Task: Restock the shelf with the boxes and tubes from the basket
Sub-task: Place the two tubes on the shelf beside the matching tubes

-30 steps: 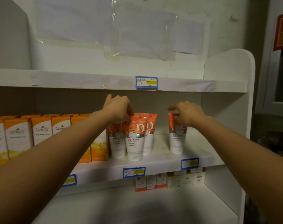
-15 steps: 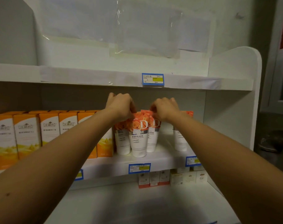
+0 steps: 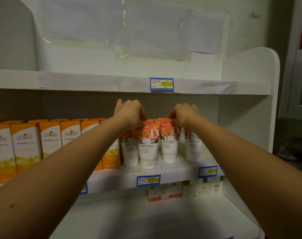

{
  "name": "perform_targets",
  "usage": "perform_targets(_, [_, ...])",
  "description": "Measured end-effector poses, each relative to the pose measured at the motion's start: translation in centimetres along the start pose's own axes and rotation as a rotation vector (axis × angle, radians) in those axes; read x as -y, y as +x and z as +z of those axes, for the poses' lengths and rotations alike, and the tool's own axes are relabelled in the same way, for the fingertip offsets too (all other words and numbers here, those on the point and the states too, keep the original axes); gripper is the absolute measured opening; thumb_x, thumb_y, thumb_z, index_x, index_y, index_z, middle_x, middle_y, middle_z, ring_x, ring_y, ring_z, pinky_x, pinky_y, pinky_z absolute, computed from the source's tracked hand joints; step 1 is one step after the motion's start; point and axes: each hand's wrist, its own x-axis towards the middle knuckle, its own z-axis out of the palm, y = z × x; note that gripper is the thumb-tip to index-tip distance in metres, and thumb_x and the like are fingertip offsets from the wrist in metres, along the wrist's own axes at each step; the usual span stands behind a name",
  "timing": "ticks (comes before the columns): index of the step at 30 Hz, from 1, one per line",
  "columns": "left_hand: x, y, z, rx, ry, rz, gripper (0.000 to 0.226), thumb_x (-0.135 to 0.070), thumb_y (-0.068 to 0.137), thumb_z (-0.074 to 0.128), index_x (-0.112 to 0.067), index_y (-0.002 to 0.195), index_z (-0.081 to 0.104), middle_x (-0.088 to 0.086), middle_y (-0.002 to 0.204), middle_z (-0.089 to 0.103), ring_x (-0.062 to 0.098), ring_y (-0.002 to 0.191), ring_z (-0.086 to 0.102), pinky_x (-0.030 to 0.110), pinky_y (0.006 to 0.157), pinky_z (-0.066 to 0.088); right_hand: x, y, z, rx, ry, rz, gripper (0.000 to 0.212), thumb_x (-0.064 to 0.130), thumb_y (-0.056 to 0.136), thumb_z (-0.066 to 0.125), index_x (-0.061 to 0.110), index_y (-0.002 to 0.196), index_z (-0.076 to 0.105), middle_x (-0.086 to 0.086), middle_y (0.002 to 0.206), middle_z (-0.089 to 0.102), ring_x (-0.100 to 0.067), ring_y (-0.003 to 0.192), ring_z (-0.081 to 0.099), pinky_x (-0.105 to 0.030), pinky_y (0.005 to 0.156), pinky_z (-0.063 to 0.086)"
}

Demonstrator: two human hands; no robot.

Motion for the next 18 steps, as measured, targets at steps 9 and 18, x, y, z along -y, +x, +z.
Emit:
perform_targets(9, [-0.1, 0.3, -0.2, 0.024, 0.013, 0.023, 0.024, -0.026, 0.085, 0.065, -0.019, 0.107, 0.071, -0.001, 0.119, 0.068, 0.019, 0.119, 0.053, 0.040, 0.110, 0.021, -1.4, -0.3, -0.1, -0.116, 0.138, 0.039, 0.032, 0.030, 0.096, 0.043, 0.029, 0.123, 0.060, 0.002, 0.133, 0.059, -0.023, 0.128, 0.047, -0.040, 0.107, 0.029])
perform_targets(18, [-0.7, 1.2, 0.6, 0.003, -0.014, 0.027, 0.023, -0.025, 0.085, 0.064, -0.019, 0.106, 0.071, 0.000, 0.118, 0.068, 0.020, 0.118, 0.054, 0.039, 0.110, 0.021, -1.5, -0.6, -0.2, -0.136, 0.148, 0.038, 0.032, 0.028, 0.097, 0.040, 0.028, 0.120, 0.063, 0.001, 0.130, 0.061, -0.023, 0.126, 0.048, -0.041, 0.106, 0.029])
